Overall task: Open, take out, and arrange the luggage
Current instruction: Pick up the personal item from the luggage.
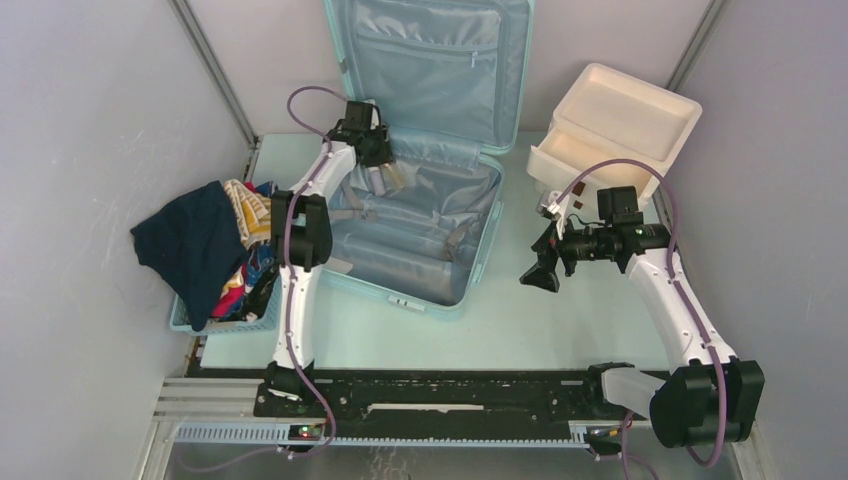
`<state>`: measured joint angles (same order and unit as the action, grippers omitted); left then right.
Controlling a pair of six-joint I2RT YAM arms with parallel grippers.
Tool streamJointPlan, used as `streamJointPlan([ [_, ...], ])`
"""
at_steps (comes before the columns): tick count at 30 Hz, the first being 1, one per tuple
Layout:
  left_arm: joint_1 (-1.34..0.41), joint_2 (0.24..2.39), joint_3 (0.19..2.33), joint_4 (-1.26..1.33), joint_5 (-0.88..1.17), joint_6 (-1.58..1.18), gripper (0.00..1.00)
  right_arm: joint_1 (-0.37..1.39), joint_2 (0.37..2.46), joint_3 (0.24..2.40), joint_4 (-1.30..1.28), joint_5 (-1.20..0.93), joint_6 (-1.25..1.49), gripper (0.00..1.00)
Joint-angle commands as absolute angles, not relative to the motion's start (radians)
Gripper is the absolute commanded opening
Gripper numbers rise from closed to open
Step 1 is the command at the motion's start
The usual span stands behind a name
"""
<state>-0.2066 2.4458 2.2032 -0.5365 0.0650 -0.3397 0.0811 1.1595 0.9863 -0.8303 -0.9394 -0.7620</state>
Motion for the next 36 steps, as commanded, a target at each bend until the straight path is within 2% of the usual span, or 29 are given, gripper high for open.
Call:
streamJointPlan([
  [1,-0.218,2.371,2.205,-0.498,0.153,-0.364,0.04,0.087,1.134,0.996,-0.836,-0.940,-0.781,1.00],
  [4,-0.218,2.288,2.123,-0.439,0.182,-0.401,0.00,0.087,1.132,0.996,-0.836,-0.943,-0.781,1.00],
  [22,-0.219,2.056,1.740,-0.223,0.297,-0.492,0.00,0.104,1.142,0.995,-0.839,-0.962,-0.780,1.00],
  [36,-0.218,1.710,1.314,-0.004,0.372,-0.570,0.00,0.254,1.207,0.995,-0.830,-0.985,-0.773,1.00],
])
